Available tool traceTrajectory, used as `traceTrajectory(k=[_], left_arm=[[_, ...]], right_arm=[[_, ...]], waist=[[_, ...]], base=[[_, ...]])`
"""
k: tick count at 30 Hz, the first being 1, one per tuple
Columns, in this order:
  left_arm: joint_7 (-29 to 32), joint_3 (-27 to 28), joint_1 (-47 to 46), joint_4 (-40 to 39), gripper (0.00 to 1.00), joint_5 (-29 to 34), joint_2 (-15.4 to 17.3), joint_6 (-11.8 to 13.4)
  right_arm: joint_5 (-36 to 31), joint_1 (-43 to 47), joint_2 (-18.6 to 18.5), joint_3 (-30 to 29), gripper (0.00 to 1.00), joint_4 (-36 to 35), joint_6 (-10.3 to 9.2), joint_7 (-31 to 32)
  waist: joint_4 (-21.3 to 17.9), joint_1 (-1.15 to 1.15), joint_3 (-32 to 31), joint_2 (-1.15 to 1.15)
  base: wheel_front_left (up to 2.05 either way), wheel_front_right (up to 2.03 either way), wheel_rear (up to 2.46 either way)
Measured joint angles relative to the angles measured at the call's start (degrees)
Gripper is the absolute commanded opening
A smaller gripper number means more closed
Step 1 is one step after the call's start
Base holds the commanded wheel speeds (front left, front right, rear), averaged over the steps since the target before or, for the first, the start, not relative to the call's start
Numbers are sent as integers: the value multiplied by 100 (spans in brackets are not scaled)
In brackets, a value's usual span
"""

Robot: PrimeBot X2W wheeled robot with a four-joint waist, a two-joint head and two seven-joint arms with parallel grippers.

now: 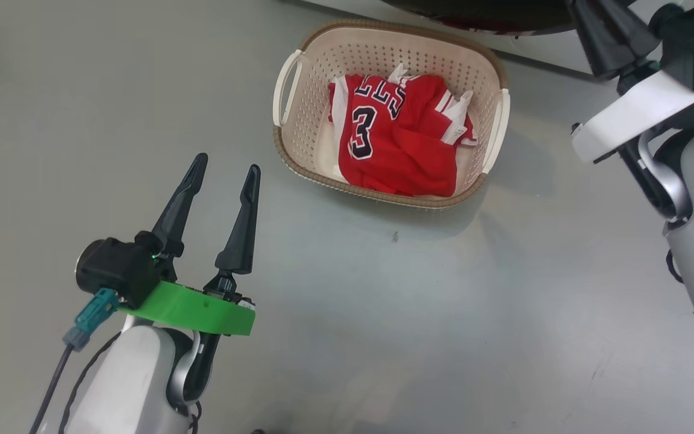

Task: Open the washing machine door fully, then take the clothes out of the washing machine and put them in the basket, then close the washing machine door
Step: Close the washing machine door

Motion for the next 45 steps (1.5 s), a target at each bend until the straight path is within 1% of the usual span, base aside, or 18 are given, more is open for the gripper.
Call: traceTrajectory(k=[9,17,24,26,31,34,36,39,45], left_arm=[[-1,4,-219,2,100,-4,-80,-2],[-1,112,-406,8,100,-37,-113,-2],[-1,-1,-472,35,100,-38,-132,-3],[-1,-14,-477,35,100,-42,-136,-3],[-1,-100,-495,27,100,-55,-145,-3],[-1,-111,-540,29,100,-103,-159,-3],[-1,-124,-577,29,100,-111,-160,-3],[-1,-145,-596,32,100,-112,-169,-3],[-1,-148,-597,71,100,-159,-185,-3]], right_arm=[[162,-723,-181,-258,0,250,0,71],[209,-1073,-250,-369,0,534,0,-35],[210,-1207,-320,-454,0,773,3,-136],[209,-1274,-328,-466,0,826,48,-137],[204,-1508,-400,-558,0,881,48,-134],[191,-1656,-520,-657,0,958,34,-134],[177,-1761,-591,-725,0,998,-16,-134],[136,-1877,-639,-771,0,1044,-60,-134],[124,-2101,-641,-797,0,1203,-64,-135]], waist=[[307,0,496,0],[437,0,806,0],[439,0,885,0],[433,0,900,0],[428,0,977,0],[452,0,1037,0],[476,0,1072,0],[507,0,1103,0],[579,0,1152,0]], base=[[0,0,0],[0,0,0],[0,0,0],[0,0,0],[0,0,0],[0,0,0],[0,0,0],[0,0,0],[0,0,0]])
